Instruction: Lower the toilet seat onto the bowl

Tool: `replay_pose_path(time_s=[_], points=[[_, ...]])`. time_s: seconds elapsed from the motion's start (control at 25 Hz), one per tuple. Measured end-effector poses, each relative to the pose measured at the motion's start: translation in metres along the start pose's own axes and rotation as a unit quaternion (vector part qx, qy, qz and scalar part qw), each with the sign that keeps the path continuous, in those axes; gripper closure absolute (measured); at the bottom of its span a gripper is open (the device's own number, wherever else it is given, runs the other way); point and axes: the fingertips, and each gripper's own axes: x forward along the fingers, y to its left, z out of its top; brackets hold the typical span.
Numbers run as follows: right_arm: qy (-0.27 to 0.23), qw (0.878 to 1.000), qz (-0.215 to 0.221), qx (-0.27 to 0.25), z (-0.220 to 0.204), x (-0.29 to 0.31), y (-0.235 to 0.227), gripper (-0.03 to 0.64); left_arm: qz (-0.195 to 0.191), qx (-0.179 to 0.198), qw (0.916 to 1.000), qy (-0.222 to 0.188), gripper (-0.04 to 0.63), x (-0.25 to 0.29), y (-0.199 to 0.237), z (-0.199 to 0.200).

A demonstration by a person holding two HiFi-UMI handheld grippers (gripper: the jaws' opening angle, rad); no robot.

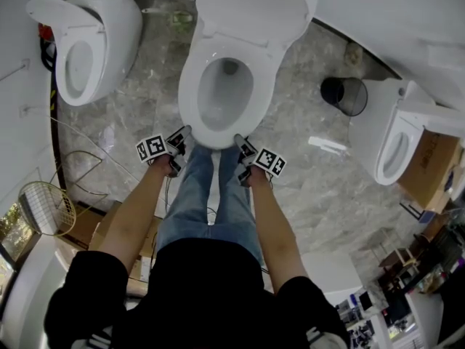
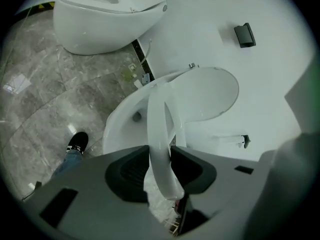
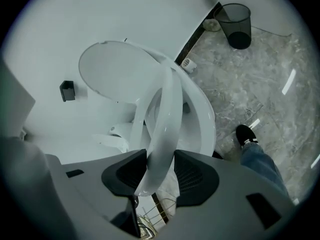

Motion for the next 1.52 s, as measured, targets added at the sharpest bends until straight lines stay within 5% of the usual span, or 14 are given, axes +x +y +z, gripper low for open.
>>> replay_pose_path(time_s=[0.68,1.04,1.52], points=[[0.024,0.996,-0.083,-0.014,-0.012,0.026,-0.052,0.424,0.101,0.009,0.9939,0.042,0.465,0.026,0.058,-0.009],[0.052,0.985,-0.16,-0.042,-0.014,0.041,-0.078,0.43,0.163,0.019,0.9844,0.063,0.468,0.04,0.088,-0.01],[0.082,0.972,-0.206,-0.076,-0.014,0.056,-0.101,0.437,0.222,0.042,0.9703,0.087,0.471,0.057,0.112,-0.01]])
